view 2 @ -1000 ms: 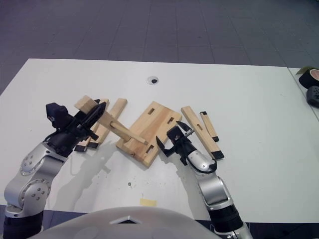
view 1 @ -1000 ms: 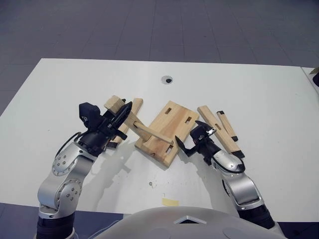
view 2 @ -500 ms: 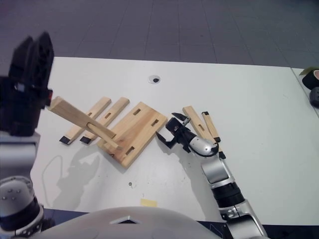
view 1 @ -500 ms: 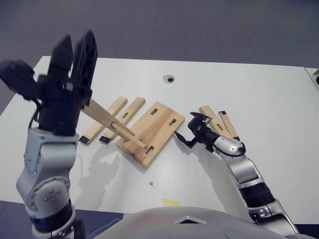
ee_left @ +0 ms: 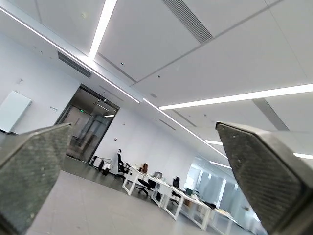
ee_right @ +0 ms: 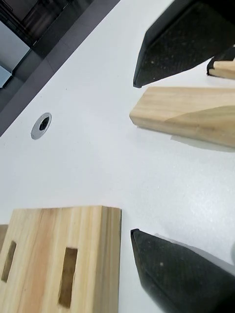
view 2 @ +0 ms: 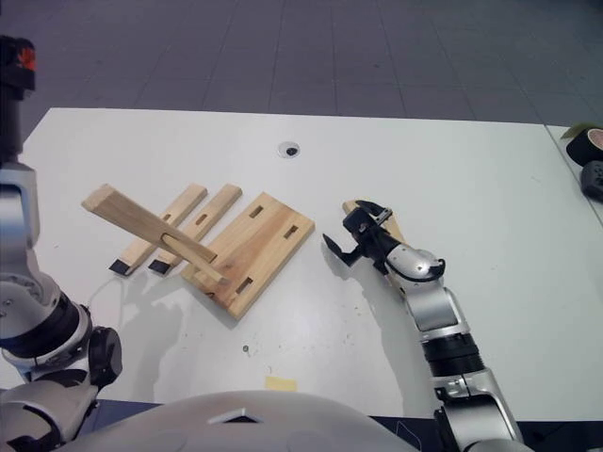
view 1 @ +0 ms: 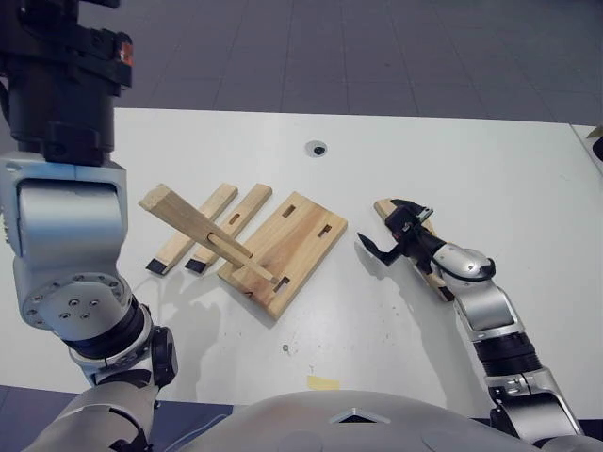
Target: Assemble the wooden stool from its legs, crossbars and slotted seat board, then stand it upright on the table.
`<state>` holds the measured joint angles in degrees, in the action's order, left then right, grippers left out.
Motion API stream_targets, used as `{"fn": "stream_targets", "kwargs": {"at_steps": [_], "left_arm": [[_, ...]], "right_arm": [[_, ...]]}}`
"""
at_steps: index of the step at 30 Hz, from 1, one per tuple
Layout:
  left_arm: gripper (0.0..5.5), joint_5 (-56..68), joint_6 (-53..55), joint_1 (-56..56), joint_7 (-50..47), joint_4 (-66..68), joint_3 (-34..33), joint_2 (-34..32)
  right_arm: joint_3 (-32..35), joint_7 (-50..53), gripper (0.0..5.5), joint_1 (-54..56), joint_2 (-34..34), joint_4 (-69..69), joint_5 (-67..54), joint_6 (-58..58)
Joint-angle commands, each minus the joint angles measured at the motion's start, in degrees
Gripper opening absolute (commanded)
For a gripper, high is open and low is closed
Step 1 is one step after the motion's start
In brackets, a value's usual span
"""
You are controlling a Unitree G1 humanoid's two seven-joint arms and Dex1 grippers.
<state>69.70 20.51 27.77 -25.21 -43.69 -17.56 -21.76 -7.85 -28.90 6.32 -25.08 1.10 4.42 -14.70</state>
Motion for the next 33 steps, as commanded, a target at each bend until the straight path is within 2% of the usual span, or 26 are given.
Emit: {"fn": "stream_targets", "kwargs": {"at_steps": [1,7,11,14,19,26,28,33], "left_arm": [[5.39,1.19,-0.91,1.28,-1.03,3.78,-5.1,-2.52],[5.39,-0.5,2.91,-8.08,0.65,8.28,-7.98,-5.19],[5.39,-12.84,7.45,-23.15,4.88,16.42,-9.83,-10.17],[5.39,-24.98,8.56,-33.22,11.59,20.23,-4.63,-13.82],[5.39,-32.47,10.11,-40.48,23.52,16.75,5.61,-15.3],[5.39,-27.66,12.85,-41.25,38.72,2.51,17.65,-13.85],[5.39,-30.58,13.0,-40.42,37.5,4.25,17.37,-13.0],[5.39,-40.57,11.13,-36.62,30.17,14.08,11.84,-10.86]], "right_arm": [[4.03,1.32,5.4,-1.41,-1.39,1.7,-1.11,-1.17],[6.88,2.09,5.4,-4.63,-2.27,3.55,-1.74,-2.27],[7.86,2.59,5.4,-5.02,-2.14,4.11,-2.11,-2.45],[7.97,2.61,5.4,-5.54,-2.09,4.43,-2.1,-2.48],[8.06,2.69,5.4,-6.49,-1.94,5.17,-2.2,-2.85],[8.43,3.1,5.4,-6.0,-1.88,4.82,-2.18,-3.12],[9.05,3.37,5.4,-5.04,-2.15,4.17,-2.28,-2.9],[10.68,4.06,5.4,-3.44,-2.86,2.07,-2.31,-1.78]]}}
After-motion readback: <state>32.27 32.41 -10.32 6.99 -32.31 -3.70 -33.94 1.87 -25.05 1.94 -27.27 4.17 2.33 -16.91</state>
